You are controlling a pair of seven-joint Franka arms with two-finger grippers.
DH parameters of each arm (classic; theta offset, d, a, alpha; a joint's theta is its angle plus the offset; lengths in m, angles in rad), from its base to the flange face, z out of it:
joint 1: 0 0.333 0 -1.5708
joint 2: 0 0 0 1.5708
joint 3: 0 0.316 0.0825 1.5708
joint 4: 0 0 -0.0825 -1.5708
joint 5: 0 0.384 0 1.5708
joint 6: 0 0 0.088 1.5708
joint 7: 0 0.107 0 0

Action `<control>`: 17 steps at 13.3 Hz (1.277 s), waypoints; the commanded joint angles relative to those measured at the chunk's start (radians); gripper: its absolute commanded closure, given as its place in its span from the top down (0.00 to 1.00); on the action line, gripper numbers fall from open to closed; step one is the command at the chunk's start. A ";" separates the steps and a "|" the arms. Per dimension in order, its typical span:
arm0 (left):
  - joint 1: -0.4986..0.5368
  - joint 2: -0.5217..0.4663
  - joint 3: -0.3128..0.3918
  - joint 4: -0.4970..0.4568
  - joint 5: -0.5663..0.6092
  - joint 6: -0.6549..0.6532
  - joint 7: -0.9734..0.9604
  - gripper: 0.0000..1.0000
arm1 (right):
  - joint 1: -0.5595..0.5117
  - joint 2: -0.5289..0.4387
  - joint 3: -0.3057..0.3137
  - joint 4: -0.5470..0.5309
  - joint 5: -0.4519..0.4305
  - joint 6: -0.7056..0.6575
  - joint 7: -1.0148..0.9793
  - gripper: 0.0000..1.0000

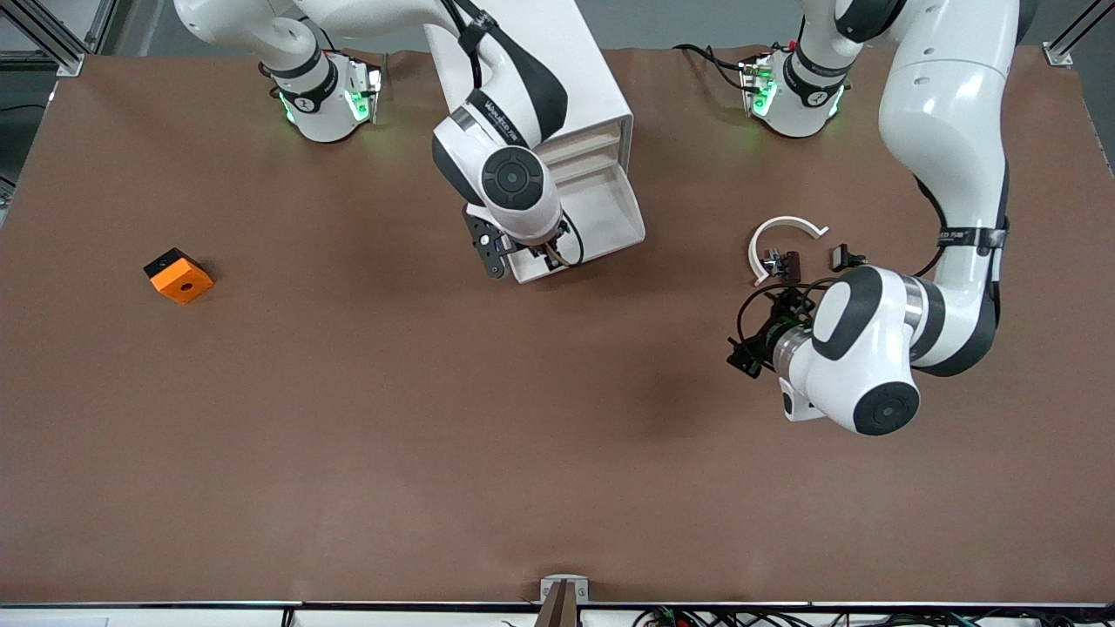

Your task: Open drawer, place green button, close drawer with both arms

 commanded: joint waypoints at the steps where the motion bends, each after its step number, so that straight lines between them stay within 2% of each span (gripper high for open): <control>1: 0.010 -0.051 -0.051 -0.028 0.085 0.040 0.170 1.00 | 0.032 0.026 -0.010 0.007 0.016 0.008 0.037 0.10; 4: 0.008 -0.125 -0.056 -0.139 0.088 0.170 0.350 1.00 | 0.077 0.040 -0.010 -0.006 0.016 0.005 0.066 0.10; 8: 0.007 -0.237 -0.105 -0.412 0.088 0.439 0.416 1.00 | 0.111 0.067 -0.011 -0.013 0.016 0.025 0.068 0.11; 10: 0.005 -0.246 -0.143 -0.497 0.087 0.551 0.415 1.00 | 0.112 0.083 -0.011 -0.011 0.014 0.036 0.066 0.12; 12: 0.001 -0.237 -0.178 -0.542 0.087 0.606 0.415 1.00 | 0.114 0.089 -0.011 -0.013 0.014 0.050 0.066 0.14; 13: -0.002 -0.234 -0.190 -0.566 0.087 0.637 0.415 1.00 | 0.114 0.087 -0.010 -0.011 0.014 0.048 0.066 0.21; 14: -0.010 -0.228 -0.204 -0.592 0.085 0.672 0.415 1.00 | 0.114 0.087 -0.010 -0.011 0.014 0.047 0.066 0.40; 15: -0.027 -0.225 -0.206 -0.611 0.087 0.686 0.415 1.00 | 0.117 0.087 -0.010 -0.011 0.014 0.045 0.066 0.74; 16: -0.045 -0.214 -0.206 -0.620 0.087 0.686 0.413 1.00 | 0.120 0.086 -0.011 -0.011 0.014 0.039 0.066 0.90; 17: -0.059 -0.209 -0.206 -0.629 0.087 0.686 0.413 1.00 | 0.120 0.078 -0.011 -0.011 0.013 0.033 0.068 1.00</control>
